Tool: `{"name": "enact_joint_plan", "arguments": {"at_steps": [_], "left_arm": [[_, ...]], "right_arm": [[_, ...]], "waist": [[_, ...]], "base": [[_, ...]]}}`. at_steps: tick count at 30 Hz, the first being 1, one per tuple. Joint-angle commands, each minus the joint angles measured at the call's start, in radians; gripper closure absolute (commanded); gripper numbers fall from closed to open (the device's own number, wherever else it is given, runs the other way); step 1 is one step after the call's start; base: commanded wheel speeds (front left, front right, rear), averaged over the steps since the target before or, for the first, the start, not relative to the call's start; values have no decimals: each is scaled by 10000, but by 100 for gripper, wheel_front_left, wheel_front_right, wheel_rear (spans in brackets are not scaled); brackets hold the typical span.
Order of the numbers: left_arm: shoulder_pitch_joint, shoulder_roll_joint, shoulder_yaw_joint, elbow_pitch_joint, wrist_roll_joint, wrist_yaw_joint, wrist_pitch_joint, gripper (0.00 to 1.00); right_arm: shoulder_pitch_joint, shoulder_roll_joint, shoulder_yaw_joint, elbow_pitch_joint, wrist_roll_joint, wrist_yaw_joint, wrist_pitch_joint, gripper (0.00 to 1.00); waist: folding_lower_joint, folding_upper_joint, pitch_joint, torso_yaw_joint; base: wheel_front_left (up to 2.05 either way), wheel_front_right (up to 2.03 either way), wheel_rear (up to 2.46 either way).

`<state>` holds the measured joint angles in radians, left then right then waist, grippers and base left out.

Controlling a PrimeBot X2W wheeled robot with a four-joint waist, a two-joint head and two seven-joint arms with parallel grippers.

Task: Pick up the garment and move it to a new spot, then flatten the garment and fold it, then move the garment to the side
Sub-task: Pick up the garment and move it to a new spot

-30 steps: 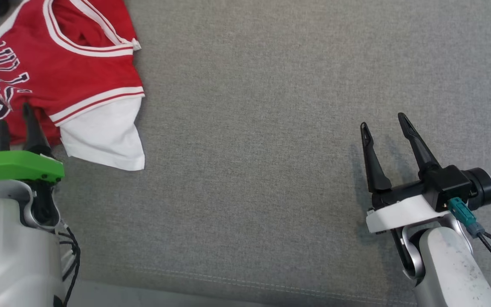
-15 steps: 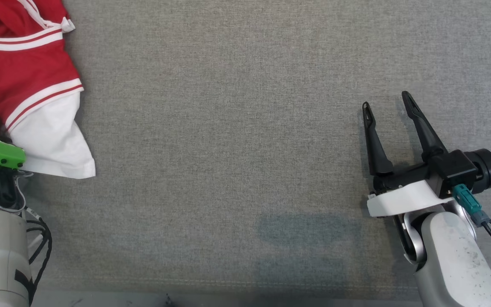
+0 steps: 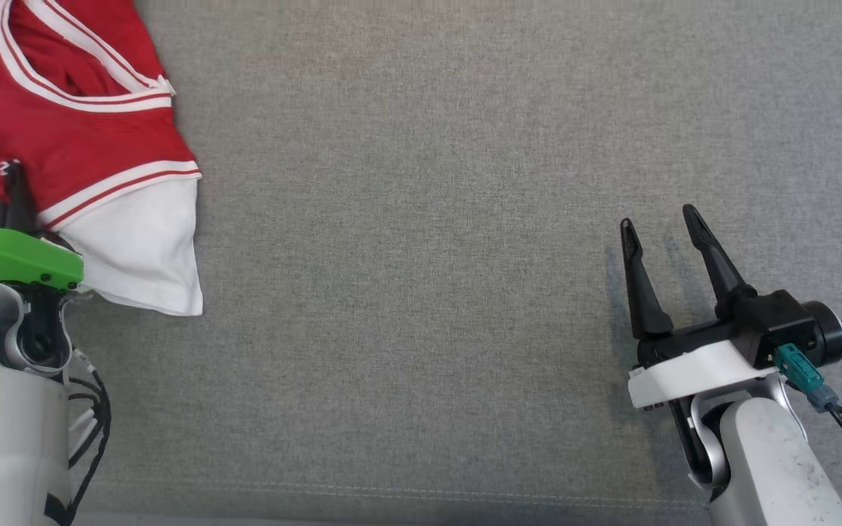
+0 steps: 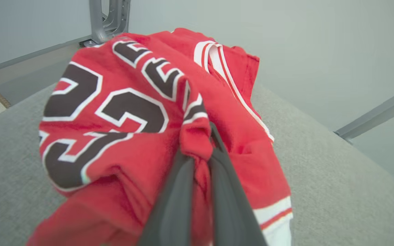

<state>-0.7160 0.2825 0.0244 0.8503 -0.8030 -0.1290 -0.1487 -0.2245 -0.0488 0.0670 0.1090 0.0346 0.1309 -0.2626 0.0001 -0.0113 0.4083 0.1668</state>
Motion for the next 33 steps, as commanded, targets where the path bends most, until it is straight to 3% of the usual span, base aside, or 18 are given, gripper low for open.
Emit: {"name": "enact_joint_plan", "arguments": {"at_steps": [1, 9, 15, 20, 26, 33], "left_arm": [[357, 4, -249, -539, -271, -29, 259, 100], [1874, 190, -797, -4563, -2014, -18, 2088, 100], [2614, 61, -1104, -7760, -2489, 821, 3414, 100], [2681, -228, -1601, -9601, -2611, 1590, 4190, 100], [2064, -823, -2377, -10174, -2397, 2091, 4523, 100], [1608, -1380, -2951, -8583, -2058, 2184, 4293, 100]], "right_arm": [[197, -30, 30, 51, 126, -3, -34, 0], [712, -30, 268, 199, 872, -3, -34, 0], [1116, -28, 370, 206, 1366, -3, -34, 0], [1264, -27, 453, 186, 1658, -3, -34, 0], [1269, -25, 501, 136, 1837, -3, -34, 0], [1369, -25, 647, 108, 2105, -1, -35, 0]], "waist": [[-1, 113, -858, 150], [-1, 113, -2066, -399], [-1, 113, -2595, -1329], [-1, 113, -2784, -2322], [-1, 113, -2761, -3587], [-1, 113, -2517, -4776]], "base": [[0, 0, 0], [0, 0, 0], [0, 0, 0], [0, 0, 0], [0, 0, 0], [0, 0, 0]]}}
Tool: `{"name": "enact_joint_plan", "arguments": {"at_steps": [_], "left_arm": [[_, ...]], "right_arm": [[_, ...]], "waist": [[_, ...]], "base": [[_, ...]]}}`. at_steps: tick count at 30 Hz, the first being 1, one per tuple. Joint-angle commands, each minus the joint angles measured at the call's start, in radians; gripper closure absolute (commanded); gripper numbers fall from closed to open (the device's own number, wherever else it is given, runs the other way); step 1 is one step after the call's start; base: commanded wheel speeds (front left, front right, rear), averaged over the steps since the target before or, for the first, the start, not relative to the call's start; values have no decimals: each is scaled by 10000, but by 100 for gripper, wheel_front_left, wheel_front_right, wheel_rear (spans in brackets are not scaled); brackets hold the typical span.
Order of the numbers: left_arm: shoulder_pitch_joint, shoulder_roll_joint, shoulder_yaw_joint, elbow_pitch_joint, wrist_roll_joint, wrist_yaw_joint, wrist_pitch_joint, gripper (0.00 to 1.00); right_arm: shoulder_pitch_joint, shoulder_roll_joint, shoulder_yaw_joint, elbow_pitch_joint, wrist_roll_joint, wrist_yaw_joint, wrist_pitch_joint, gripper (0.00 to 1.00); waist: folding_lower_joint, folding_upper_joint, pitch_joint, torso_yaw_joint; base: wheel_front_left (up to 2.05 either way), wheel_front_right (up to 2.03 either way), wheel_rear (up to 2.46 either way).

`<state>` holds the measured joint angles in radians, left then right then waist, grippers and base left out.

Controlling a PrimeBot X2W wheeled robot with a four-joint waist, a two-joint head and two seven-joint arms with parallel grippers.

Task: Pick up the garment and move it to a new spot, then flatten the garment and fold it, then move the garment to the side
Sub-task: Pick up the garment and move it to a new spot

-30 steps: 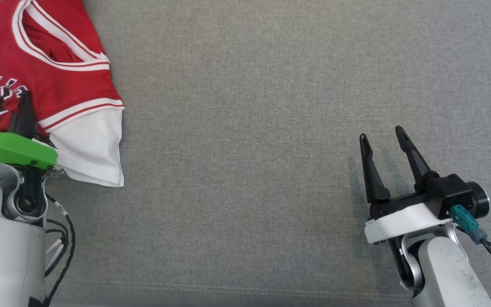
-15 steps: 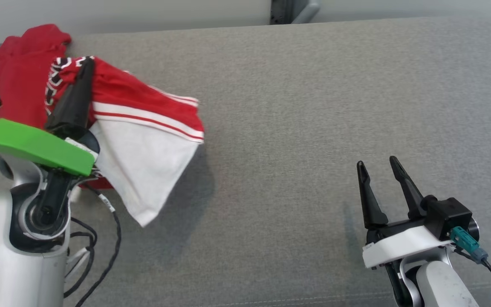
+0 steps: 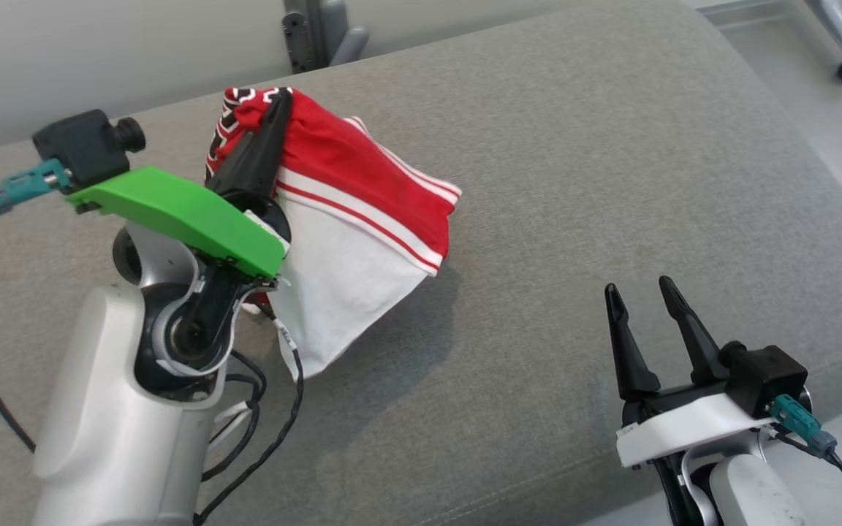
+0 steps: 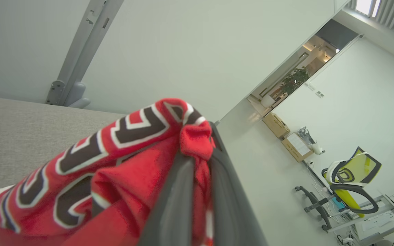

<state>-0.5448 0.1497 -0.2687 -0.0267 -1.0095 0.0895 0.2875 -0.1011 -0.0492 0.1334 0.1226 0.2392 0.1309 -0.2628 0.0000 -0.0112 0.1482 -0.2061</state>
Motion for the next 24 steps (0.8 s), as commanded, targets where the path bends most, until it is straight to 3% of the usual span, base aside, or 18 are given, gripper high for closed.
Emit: {"name": "enact_joint_plan", "arguments": {"at_steps": [1, 6, 16, 22, 23, 24], "left_arm": [[-144, -81, -95, 508, 89, -82, -128, 100], [-152, -424, -10, 1799, -249, -653, -753, 100], [-290, -171, -414, 5637, 923, -1831, -2738, 100], [-383, -421, -1126, 7199, 1216, -2152, -3509, 100], [-418, -436, -1289, 7347, 1269, -2181, -3630, 77], [-457, -443, -1463, 7476, 1336, -2201, -3761, 24]], "right_arm": [[149, -20, -34, -31, 76, -1, -32, 0], [145, -11, -4, -76, 160, -1, -32, 0], [-52, -14, -50, -71, 178, -1, -32, 0], [-81, -15, -63, 22, 28, -3, -32, 0], [-76, -17, -74, 42, 6, -1, -32, 0], [-69, -15, -76, 58, -20, -1, -32, 0]], "waist": [[0, 112, 128, -1147], [0, 112, 335, -1419], [0, 112, 685, -1470], [0, 112, 566, -1322], [0, 112, 527, -1286], [0, 112, 490, -1251]], "base": [[0, 0, 0], [0, 0, 0], [0, 0, 0], [0, 0, 0], [0, 0, 0], [0, 0, 0]]}}
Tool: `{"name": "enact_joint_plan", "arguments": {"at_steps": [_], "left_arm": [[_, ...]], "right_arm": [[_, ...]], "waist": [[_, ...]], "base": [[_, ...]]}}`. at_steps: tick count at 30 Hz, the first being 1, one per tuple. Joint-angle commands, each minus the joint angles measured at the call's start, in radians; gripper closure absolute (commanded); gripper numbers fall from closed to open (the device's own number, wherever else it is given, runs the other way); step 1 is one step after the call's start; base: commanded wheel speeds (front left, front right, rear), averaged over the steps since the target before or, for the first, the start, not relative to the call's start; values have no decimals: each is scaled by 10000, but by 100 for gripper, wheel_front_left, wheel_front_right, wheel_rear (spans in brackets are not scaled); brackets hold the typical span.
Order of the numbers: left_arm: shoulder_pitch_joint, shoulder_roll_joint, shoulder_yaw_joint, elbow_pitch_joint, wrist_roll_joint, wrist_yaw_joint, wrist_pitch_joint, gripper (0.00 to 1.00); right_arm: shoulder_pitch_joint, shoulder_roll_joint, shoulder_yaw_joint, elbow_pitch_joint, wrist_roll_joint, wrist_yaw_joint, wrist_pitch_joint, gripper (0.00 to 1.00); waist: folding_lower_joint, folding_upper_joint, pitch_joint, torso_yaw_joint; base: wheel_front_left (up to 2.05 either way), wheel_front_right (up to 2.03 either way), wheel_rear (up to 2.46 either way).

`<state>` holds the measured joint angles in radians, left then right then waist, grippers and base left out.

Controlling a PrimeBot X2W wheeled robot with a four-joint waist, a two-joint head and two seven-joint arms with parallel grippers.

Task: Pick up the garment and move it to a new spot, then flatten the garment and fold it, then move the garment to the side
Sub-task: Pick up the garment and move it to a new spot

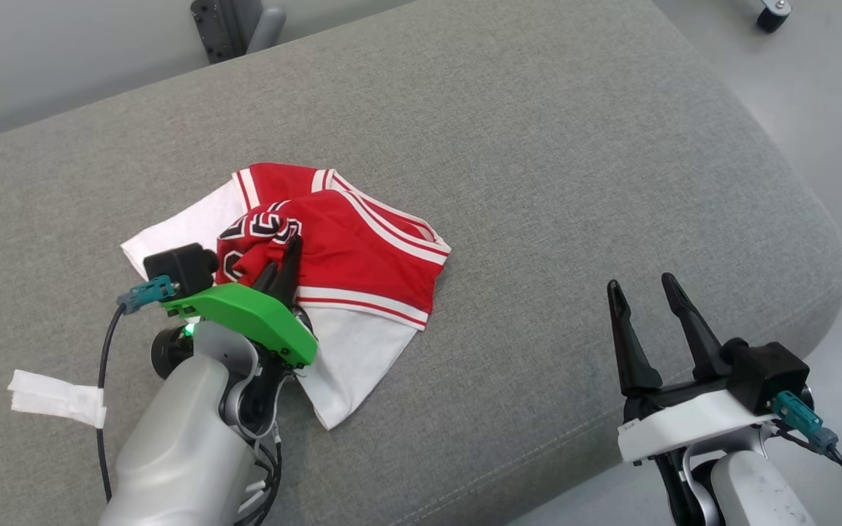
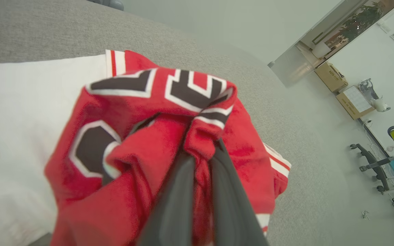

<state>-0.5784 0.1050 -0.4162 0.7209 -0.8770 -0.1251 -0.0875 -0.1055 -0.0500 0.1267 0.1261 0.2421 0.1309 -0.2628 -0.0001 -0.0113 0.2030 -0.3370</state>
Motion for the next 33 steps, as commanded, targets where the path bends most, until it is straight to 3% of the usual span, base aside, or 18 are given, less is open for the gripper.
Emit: {"name": "enact_joint_plan", "arguments": {"at_steps": [1, 10, 15, 24, 30, 33], "left_arm": [[-141, -14, -143, 95, 64, -57, -117, 0], [105, 337, -979, -845, 580, -65, -1276, 0], [1039, 1033, -919, -2367, 942, 40, -1605, 0], [3548, 2050, 326, -4759, 2268, 1074, -1770, 0], [5202, 1721, 1737, -5543, 3421, 1361, -1774, 0], [5956, 1452, 2400, -5727, 4057, 1278, -1766, 0]], "right_arm": [[-10, -8, -19, 33, -66, -3, -32, 0], [319, -12, -400, 22, -200, -3, -32, 0], [470, -11, -602, -41, -339, -1, -32, 0], [740, -11, -920, -206, -1002, -3, -32, 0], [890, -12, -1050, -341, -1548, -3, -33, 0], [984, -14, -1143, -391, -1702, -3, -32, 0]], "waist": [[1, 113, -98, 101], [1, 113, -513, 751], [1, 113, -694, 1299], [1, 113, -1099, 2350], [1, 113, -1347, 2919], [1, 113, -1429, 3144]], "base": [[0, 0, 0], [0, 0, 0], [0, 0, 0], [0, 0, 0], [0, 0, 0], [0, 0, 0]]}}
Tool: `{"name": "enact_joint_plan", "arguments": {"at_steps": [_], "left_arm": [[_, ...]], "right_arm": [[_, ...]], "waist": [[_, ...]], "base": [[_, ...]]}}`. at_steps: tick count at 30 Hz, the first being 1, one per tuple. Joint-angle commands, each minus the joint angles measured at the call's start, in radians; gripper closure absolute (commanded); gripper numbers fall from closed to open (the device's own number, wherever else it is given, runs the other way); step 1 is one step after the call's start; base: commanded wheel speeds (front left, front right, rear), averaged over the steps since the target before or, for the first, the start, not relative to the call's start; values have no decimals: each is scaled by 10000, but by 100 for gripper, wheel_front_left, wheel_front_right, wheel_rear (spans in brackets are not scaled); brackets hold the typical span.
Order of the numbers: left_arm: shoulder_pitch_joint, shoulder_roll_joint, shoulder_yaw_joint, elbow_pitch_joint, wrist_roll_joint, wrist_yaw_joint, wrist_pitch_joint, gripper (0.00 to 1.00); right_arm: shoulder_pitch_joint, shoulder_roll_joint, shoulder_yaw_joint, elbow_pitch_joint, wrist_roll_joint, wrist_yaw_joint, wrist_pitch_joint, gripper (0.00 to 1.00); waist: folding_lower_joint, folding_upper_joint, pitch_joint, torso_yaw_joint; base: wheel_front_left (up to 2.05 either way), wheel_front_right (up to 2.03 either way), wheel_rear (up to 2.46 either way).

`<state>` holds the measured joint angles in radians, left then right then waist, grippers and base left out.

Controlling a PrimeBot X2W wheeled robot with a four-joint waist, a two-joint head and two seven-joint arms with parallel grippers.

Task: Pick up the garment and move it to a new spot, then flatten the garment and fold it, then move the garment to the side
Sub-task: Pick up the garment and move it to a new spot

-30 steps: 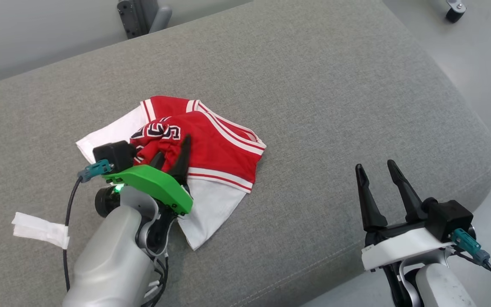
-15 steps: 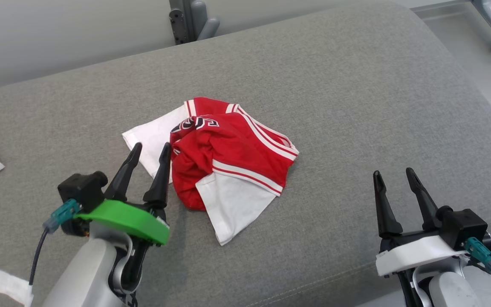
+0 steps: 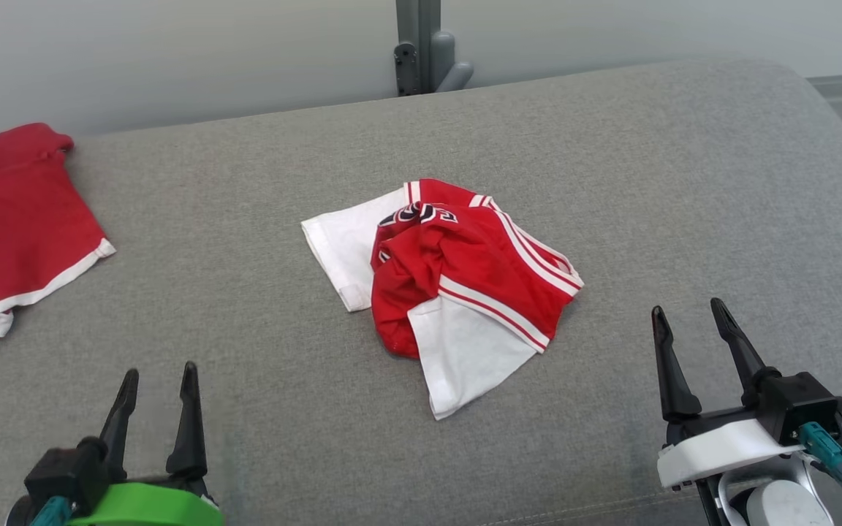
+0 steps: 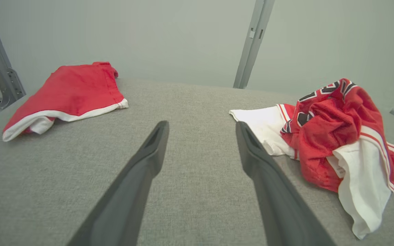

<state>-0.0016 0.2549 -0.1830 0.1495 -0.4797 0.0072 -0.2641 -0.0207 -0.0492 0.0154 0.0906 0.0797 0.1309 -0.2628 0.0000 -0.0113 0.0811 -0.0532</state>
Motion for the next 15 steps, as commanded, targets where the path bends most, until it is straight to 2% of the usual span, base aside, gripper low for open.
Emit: {"name": "enact_joint_plan", "arguments": {"at_steps": [1, 8, 15], "left_arm": [[384, -180, 304, -62, 231, -113, 0, 0], [1317, -853, 1638, -152, 1242, -818, -1, 0], [1799, -1451, 2816, -370, 1876, -1185, -2, 0]], "right_arm": [[147, -21, -52, -59, -96, -3, -33, 0], [277, -21, -200, -60, -327, -3, -32, 0], [452, -21, -269, -30, -478, -3, -32, 0]], "waist": [[0, 113, -208, 380], [0, 113, -318, 865], [0, 113, -547, 1003]], "base": [[0, 0, 0], [0, 0, 0], [0, 0, 0]]}}
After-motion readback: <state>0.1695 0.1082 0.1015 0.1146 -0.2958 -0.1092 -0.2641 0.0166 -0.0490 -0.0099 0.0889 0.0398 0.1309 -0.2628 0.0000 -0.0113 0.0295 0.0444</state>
